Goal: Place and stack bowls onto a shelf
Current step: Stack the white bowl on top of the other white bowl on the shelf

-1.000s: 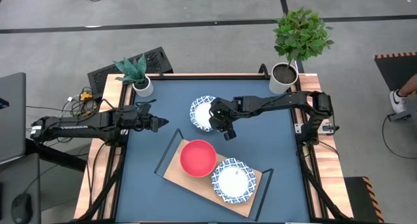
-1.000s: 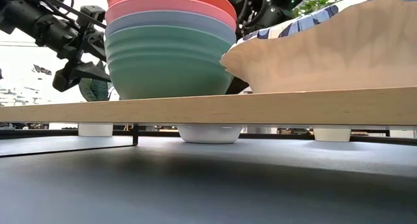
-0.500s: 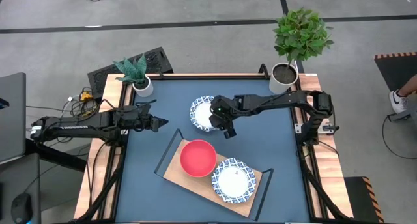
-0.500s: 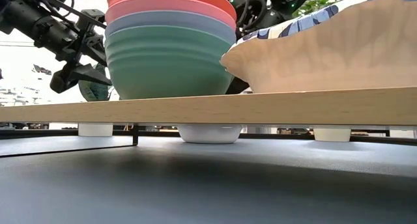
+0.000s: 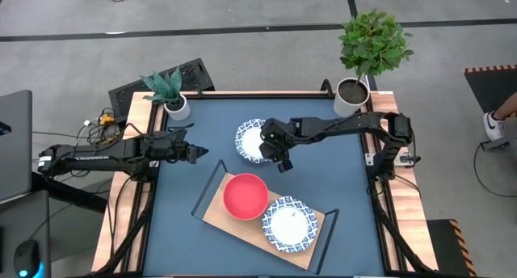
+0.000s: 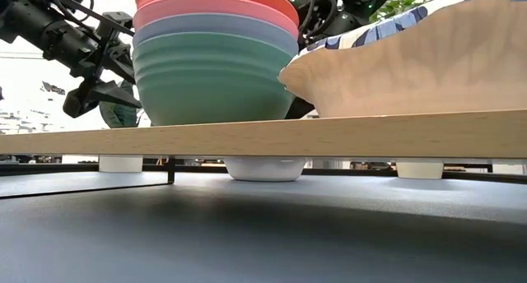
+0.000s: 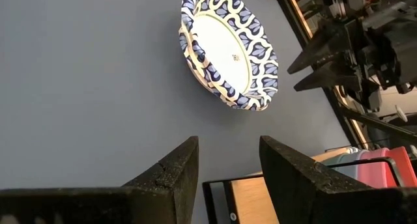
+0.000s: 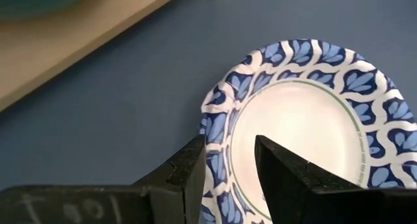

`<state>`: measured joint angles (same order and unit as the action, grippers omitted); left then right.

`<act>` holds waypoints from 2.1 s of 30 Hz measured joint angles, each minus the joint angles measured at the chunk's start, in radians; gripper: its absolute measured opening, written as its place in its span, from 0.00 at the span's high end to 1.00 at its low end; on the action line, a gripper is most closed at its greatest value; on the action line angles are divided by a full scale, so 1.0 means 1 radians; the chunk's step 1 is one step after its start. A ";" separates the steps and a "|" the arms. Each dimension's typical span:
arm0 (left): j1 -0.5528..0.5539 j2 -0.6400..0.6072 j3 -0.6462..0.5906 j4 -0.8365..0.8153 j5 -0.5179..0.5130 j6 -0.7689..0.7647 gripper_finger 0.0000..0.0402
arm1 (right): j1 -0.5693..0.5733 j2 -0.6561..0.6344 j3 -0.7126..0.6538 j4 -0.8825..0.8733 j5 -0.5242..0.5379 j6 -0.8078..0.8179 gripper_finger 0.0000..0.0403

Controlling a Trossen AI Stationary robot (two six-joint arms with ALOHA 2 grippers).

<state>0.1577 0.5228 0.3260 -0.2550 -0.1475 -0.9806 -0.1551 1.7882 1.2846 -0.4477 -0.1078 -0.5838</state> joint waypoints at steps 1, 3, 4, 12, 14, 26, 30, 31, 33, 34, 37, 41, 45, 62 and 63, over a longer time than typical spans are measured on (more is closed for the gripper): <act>0.000 0.000 0.000 0.000 0.000 0.000 0.63 | 0.000 0.000 0.000 0.000 0.000 0.000 0.61; 0.000 0.000 0.000 -0.001 -0.001 0.000 0.63 | 0.000 0.000 0.000 0.000 0.000 0.000 0.61; 0.000 0.000 0.000 -0.001 -0.001 0.000 0.63 | -0.002 0.000 0.000 0.000 0.000 0.000 0.61; 0.000 0.000 0.000 -0.001 -0.003 0.000 0.63 | -0.018 0.000 0.000 -0.005 0.001 0.000 0.61; 0.000 0.000 0.000 -0.001 -0.003 0.000 0.63 | -0.018 0.000 0.000 -0.006 0.001 0.000 0.61; 0.000 0.000 0.000 -0.002 -0.003 0.003 0.63 | -0.034 0.000 -0.003 -0.002 0.006 0.008 0.62; 0.000 0.000 0.000 -0.002 -0.003 0.028 0.63 | -0.038 0.002 -0.039 0.032 0.010 0.015 0.65; 0.000 0.000 0.000 -0.002 -0.003 0.029 0.63 | -0.038 0.002 -0.040 0.033 0.011 0.023 0.65; 0.000 0.000 0.000 -0.002 -0.003 0.029 0.63 | -0.038 0.000 -0.039 0.033 0.011 0.033 0.66; 0.000 0.000 0.000 -0.002 -0.003 0.030 0.63 | -0.038 0.000 -0.039 0.030 0.009 0.034 0.67; 0.000 0.000 0.000 -0.002 -0.002 0.030 0.63 | -0.032 0.000 -0.039 0.019 0.004 0.034 0.67; 0.000 0.000 0.000 -0.002 0.001 0.030 0.63 | -0.014 0.000 -0.039 0.029 0.003 0.026 0.67; 0.000 0.000 0.000 -0.002 0.001 0.031 0.63 | -0.016 0.000 -0.046 0.040 -0.009 0.034 0.66; 0.000 0.000 0.000 -0.002 -0.009 0.034 0.63 | -0.019 0.000 -0.083 0.055 -0.001 0.008 0.66; 0.000 0.000 0.000 -0.002 -0.010 0.034 0.63 | -0.019 0.000 -0.083 0.056 -0.001 0.007 0.66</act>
<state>0.1577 0.5232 0.3260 -0.2569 -0.1577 -0.9470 -0.1745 1.7885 1.2015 -0.3916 -0.1089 -0.5773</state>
